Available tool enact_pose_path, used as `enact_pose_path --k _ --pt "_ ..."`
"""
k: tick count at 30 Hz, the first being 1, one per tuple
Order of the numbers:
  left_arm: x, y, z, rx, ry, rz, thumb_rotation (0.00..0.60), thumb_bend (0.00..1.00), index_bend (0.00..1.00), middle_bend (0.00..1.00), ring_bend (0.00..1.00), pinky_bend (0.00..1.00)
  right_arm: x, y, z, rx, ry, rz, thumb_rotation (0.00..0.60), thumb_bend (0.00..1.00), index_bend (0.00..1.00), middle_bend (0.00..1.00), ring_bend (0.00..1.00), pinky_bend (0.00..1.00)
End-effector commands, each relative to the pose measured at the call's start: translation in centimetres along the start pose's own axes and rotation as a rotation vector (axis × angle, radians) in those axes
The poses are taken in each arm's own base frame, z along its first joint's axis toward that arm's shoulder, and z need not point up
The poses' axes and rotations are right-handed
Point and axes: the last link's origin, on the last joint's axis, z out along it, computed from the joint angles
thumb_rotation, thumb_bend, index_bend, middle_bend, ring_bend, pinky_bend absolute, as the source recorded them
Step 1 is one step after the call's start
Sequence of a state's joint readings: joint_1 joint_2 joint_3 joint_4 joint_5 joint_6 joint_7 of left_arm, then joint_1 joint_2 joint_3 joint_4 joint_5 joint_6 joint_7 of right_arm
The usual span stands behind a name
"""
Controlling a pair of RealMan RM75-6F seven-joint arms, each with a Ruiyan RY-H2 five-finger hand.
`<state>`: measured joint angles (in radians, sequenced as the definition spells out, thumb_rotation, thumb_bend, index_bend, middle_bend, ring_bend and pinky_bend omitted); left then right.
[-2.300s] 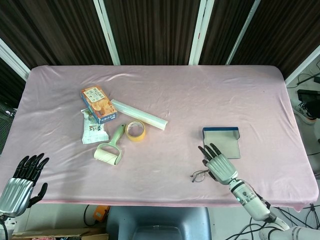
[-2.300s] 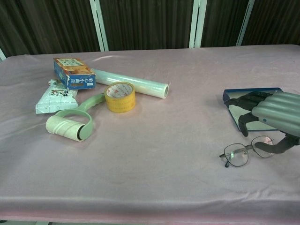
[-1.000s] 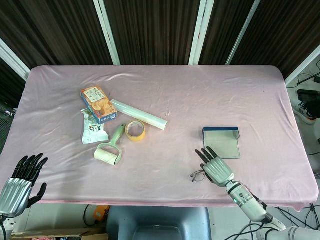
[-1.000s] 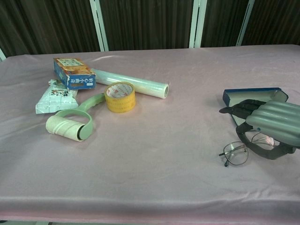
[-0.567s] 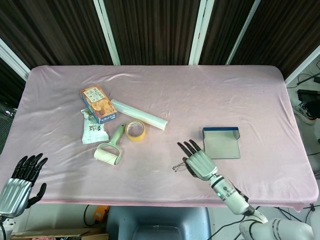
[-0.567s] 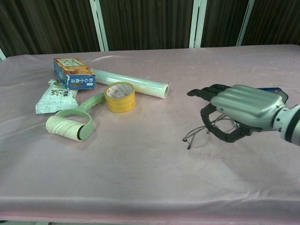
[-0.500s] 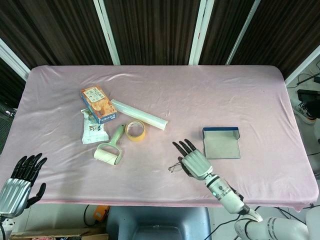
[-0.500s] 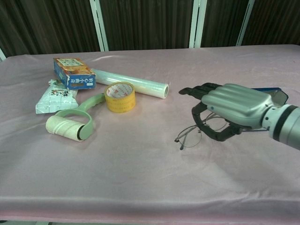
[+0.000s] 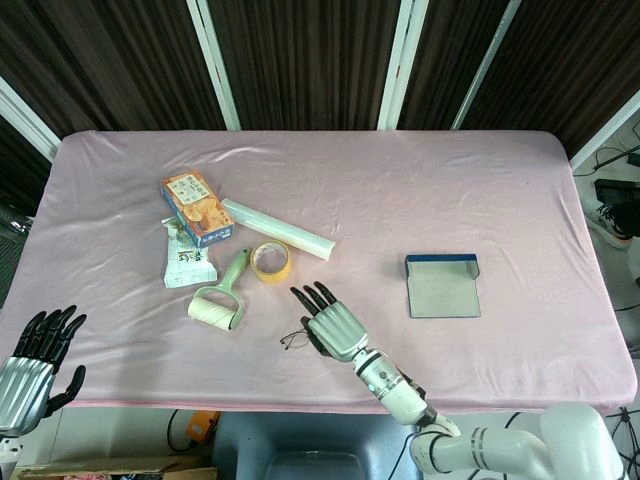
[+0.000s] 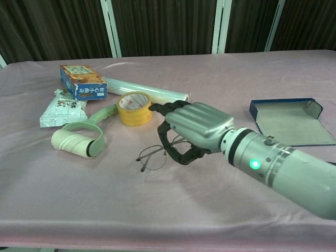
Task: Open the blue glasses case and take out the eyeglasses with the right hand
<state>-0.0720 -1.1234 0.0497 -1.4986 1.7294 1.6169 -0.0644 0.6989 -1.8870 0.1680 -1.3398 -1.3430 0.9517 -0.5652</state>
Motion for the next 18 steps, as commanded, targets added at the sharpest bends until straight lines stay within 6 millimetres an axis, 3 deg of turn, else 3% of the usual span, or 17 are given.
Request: enact_pose_path --k 1,5,10,15,18 --pt "0.0 0.0 -0.1 -0.001 -0.001 0.000 0.600 0.45 0.00 0.00 0.00 0.00 -1.1 -1.3 1.5 -0.002 -0.016 -0.003 0.600 0.67 0.61 0.10 0.00 0.00" --pt "0.0 -0.1 -0.1 0.000 0.003 0.000 0.600 0.45 0.00 0.00 0.00 0.00 -1.5 -1.2 1.5 -0.015 -0.035 -0.006 0.600 0.67 0.51 0.10 0.00 0.00" --pt "-0.1 0.0 -0.1 -0.004 -0.002 0.003 0.600 0.45 0.00 0.00 0.00 0.00 -1.0 -0.5 1.0 -0.031 -0.039 -0.020 0.600 0.57 0.40 0.09 0.00 0.00" --pt "0.0 -0.1 -0.1 0.002 0.005 0.003 0.600 0.45 0.00 0.00 0.00 0.00 0.6 0.8 -1.0 -0.043 0.008 -0.048 0.600 0.51 0.34 0.06 0.00 0.00" --pt "0.1 -0.1 -0.2 0.003 0.007 0.001 0.600 0.45 0.00 0.00 0.00 0.00 1.7 2.4 -3.3 -0.068 0.023 -0.086 0.600 0.47 0.30 0.04 0.00 0.00"
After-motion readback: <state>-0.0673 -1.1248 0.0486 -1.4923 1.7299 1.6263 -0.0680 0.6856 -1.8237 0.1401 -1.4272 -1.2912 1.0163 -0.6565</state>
